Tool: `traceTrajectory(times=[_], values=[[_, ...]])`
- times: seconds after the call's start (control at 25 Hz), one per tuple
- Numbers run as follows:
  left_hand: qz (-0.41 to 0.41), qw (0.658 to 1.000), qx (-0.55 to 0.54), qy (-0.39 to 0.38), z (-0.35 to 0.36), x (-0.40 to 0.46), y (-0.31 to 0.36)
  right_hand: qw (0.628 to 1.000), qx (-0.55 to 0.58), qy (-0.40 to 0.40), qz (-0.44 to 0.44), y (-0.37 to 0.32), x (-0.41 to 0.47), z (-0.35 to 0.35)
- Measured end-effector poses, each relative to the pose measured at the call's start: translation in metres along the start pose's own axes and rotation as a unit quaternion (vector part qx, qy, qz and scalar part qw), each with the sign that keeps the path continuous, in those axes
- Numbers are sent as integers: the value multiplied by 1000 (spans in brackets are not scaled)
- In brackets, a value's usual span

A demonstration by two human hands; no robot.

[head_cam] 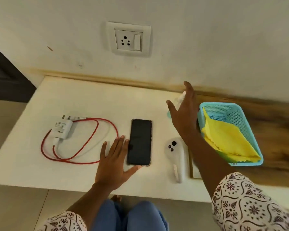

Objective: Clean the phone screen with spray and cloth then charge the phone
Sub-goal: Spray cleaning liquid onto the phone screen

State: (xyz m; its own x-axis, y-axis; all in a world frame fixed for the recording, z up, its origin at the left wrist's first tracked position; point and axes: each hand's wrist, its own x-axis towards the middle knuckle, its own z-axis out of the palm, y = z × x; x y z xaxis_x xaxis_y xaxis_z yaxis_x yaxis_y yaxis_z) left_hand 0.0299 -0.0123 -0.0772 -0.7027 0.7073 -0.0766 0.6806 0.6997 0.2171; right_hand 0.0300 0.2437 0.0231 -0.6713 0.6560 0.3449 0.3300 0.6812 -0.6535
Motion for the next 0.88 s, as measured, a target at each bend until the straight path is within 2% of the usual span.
traceTrajectory(times=[0.24,0.48,0.56,0.72,0.88], values=[[-1,1000,-5,8,0,1,0,999,-25,22,22,18,-6,13],[-4,1000,-4,3,-2,0,1,994,86,23,64,25,1,3],[-4,1000,-4,2,-4,0,1,984,159,35,79,12,10,-13],[-8,1000,-10,-1,-6,0,3,933,355,26,56,-33,26,-63],[-7,1000,-14,1,-8,1,3,819,560,-122,8,-66,18,-101]])
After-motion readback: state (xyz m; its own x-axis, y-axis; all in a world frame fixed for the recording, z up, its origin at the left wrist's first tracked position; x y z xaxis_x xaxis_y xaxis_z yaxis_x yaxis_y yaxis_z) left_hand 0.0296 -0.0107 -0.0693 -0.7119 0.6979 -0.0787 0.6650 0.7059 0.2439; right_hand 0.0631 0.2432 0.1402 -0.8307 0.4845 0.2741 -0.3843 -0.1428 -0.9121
